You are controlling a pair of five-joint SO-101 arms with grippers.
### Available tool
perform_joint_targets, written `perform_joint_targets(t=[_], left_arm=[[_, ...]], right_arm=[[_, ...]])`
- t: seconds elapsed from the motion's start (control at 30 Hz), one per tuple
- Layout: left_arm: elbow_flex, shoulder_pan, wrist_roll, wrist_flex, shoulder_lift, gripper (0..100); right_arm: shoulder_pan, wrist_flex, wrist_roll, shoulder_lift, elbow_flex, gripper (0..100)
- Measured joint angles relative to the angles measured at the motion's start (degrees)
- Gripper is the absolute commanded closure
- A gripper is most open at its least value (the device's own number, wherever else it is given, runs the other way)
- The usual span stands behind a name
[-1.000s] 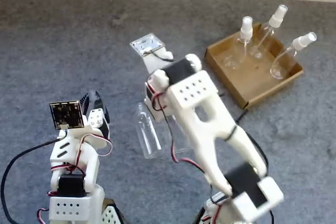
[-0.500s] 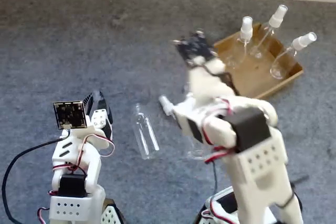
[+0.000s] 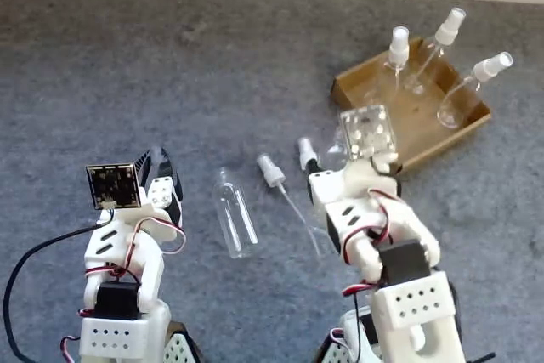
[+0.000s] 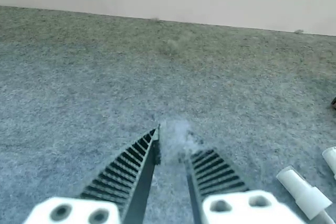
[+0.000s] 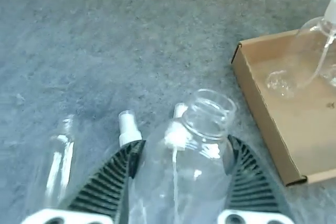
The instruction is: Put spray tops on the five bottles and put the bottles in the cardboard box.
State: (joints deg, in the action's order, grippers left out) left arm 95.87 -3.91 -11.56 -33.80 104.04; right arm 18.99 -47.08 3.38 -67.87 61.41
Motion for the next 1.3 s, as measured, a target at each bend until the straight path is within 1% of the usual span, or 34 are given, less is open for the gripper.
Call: perform_joint_targets(t=[0.13,0.23,0.4,0.5,0.6,0.73,0.8,0.9,1.0,1.13,1.3], left_arm=[[0.0,0.0,0.0,0.0,0.0,100],[0.0,0.0,0.0,0.0,0.0,100],[0.0,5.8,0.18,-2.46,0.0,100],[0.0,8.79,4.48,-4.13,0.0,100],[0.0,12.22,6.59,-6.07,0.0,100],[0.0,14.95,6.68,-8.26,0.0,100],[-0.62,14.86,6.68,-10.64,0.0,100],[-3.69,15.03,6.68,-16.35,0.0,100],[-7.65,15.3,6.68,-21.98,0.0,100],[-12.66,15.21,6.77,-27.43,0.0,100],[-20.66,15.21,10.11,-35.08,0.35,100]], right_arm=[[0.0,7.65,0.0,-2.37,8.62,87.0],[-0.79,11.08,0.0,-2.73,11.34,87.0],[-4.57,18.02,0.0,-2.9,14.24,87.0],[-6.51,22.42,0.0,-2.9,17.14,87.0],[-6.95,27.52,0.0,-2.9,21.01,87.0],[-7.21,34.37,0.0,-2.9,25.14,87.0],[-7.21,36.04,0.0,-2.99,26.2,87.0],[-7.21,37.1,0.0,-3.16,26.64,87.0],[-7.21,37.19,0.0,-3.25,26.64,87.0],[-7.21,37.19,0.0,-3.25,27.52,87.0],[-7.21,37.19,0.0,-3.25,28.31,87.0]])
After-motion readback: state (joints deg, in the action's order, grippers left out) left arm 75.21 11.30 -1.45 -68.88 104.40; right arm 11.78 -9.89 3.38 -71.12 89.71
